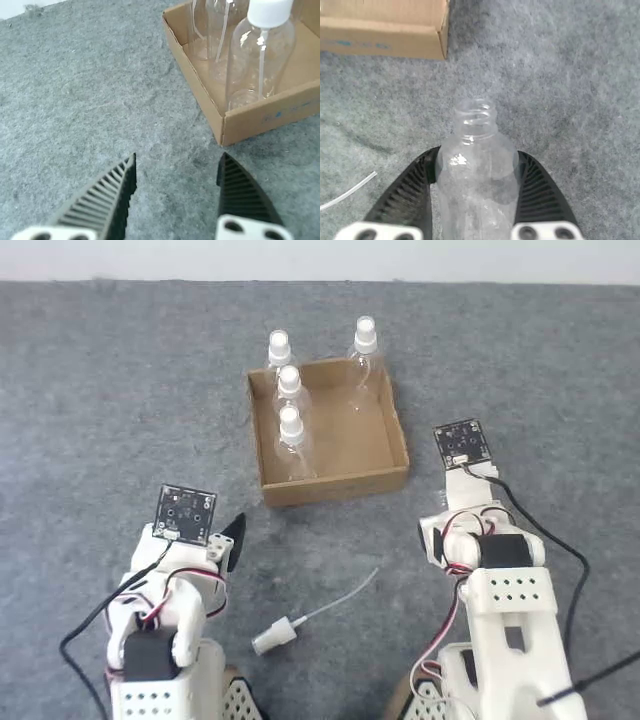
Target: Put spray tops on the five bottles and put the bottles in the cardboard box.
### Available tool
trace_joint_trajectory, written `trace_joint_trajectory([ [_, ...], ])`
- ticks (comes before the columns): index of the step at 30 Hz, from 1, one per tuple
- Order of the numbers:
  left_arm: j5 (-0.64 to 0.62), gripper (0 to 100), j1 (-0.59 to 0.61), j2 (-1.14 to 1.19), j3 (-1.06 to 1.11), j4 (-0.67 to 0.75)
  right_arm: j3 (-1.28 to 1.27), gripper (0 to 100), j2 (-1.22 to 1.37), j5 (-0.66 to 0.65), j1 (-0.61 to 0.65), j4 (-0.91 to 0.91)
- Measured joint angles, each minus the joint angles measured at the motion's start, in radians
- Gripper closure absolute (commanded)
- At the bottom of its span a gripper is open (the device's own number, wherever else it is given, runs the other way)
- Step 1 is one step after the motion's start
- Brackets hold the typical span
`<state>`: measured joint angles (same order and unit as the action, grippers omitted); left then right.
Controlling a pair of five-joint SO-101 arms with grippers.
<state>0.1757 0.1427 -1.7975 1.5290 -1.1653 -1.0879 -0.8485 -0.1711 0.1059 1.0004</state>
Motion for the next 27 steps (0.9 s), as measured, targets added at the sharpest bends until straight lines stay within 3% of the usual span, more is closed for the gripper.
trace_joint_trajectory([
  [14,0.018,75,-0.002,0.002,0.0,0.0,0.0,96.1,0.0,0.0,-0.034,0.0],
  [27,0.051,75,-0.089,0.414,-0.187,0.008,0.0,96.1,0.0,0.0,-0.037,-0.002],
])
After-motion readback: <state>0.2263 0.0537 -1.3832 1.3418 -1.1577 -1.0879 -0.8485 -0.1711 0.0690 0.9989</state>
